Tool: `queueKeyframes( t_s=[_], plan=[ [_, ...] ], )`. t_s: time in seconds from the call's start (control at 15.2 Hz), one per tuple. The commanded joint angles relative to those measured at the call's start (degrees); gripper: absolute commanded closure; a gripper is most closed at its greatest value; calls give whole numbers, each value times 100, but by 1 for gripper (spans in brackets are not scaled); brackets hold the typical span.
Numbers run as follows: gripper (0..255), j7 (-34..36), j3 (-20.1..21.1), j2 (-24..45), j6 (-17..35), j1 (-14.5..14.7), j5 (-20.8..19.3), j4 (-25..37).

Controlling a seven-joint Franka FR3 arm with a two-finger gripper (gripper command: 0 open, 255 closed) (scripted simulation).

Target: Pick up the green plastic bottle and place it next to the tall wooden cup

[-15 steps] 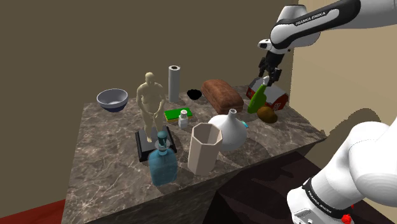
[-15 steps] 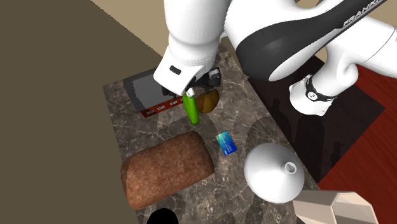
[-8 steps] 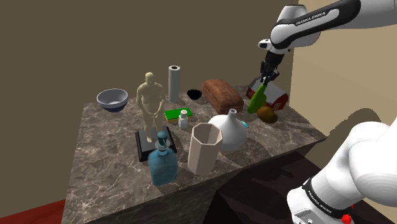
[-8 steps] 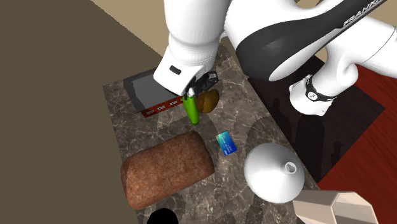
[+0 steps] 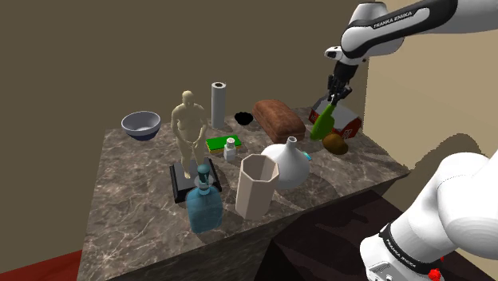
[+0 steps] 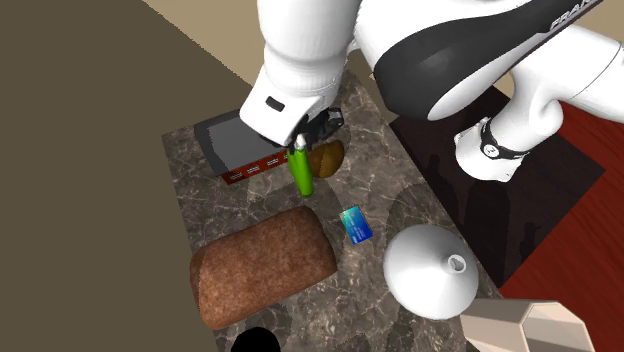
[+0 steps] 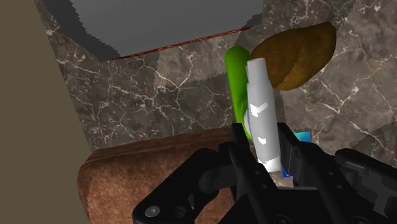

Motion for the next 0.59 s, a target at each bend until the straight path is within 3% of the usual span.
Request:
queueKeyframes(
  t_s=[0.0,0.53],
  plan=[
    [255,19,25,-61,-168,5,-25,115],
    [255,61,116,-281,-800,14,-108,558]
  ],
)
